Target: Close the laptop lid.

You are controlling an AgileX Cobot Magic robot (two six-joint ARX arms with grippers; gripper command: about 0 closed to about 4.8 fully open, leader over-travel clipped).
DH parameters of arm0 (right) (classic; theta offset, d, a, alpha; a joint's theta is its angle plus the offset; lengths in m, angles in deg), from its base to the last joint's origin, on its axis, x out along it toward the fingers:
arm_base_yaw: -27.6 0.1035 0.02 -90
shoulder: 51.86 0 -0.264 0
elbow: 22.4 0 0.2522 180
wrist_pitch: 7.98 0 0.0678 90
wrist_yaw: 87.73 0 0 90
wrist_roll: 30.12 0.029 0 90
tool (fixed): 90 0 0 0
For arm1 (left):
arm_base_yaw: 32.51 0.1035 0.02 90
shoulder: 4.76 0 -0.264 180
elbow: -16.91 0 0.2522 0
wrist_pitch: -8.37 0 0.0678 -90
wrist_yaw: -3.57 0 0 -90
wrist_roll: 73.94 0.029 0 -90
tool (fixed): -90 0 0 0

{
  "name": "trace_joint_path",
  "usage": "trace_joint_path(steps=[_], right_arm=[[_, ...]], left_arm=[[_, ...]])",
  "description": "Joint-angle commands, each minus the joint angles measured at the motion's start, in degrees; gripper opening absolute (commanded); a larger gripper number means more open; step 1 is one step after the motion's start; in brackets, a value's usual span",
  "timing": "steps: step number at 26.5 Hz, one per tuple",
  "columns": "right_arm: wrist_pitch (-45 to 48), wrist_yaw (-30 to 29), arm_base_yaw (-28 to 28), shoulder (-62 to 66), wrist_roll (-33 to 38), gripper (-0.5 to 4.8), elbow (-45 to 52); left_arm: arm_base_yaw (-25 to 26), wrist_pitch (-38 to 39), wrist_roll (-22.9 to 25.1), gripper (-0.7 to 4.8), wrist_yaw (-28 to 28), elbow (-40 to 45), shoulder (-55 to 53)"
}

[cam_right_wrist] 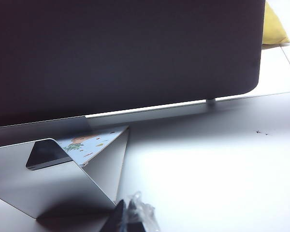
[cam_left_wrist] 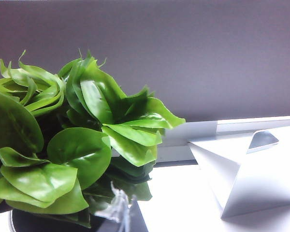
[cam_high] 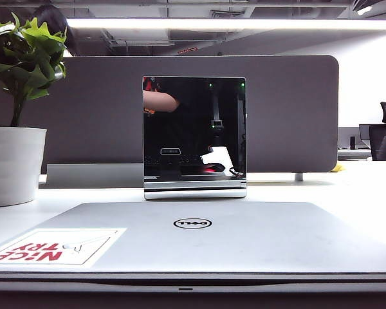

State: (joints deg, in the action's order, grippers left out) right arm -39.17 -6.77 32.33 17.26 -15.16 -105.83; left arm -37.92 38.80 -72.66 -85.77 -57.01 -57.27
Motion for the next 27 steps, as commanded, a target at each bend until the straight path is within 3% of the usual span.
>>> trace_joint_path(steps=[1,7,12,21,23,27], right_arm=[[0.96,0.00,0.04,-0.22,-0.07,-0.01,-0.22],[0.94,0.07,0.04,-0.22,-0.07,-0.01,-0.22],[0.96,0.07,0.04,-0.22,-0.07,-0.01,-0.22],[0.96,0.04,0.04,-0.22,-0.07,-0.01,-0.22],[0.96,0.02,0.04,-0.22,-0.07,-0.01,-0.22],[0.94,0.04,0.04,-0.22,-0.07,-0.01,-0.22]], left_arm=[[0.11,-3.06,-0.68,-0.05,0.20,-0.20,0.24],[1.22,-0.74,-1.16,-0.05,-1.73,-0.09,3.04],[3.65,0.81,-3.89,-0.05,-8.55,4.90,12.31],[9.51,-3.74,-6.45,-0.05,-6.27,25.73,34.86],[9.81,-5.44,-6.19,-0.05,-3.21,30.60,39.01],[9.81,-9.90,-6.27,-0.05,-2.99,39.56,44.94]])
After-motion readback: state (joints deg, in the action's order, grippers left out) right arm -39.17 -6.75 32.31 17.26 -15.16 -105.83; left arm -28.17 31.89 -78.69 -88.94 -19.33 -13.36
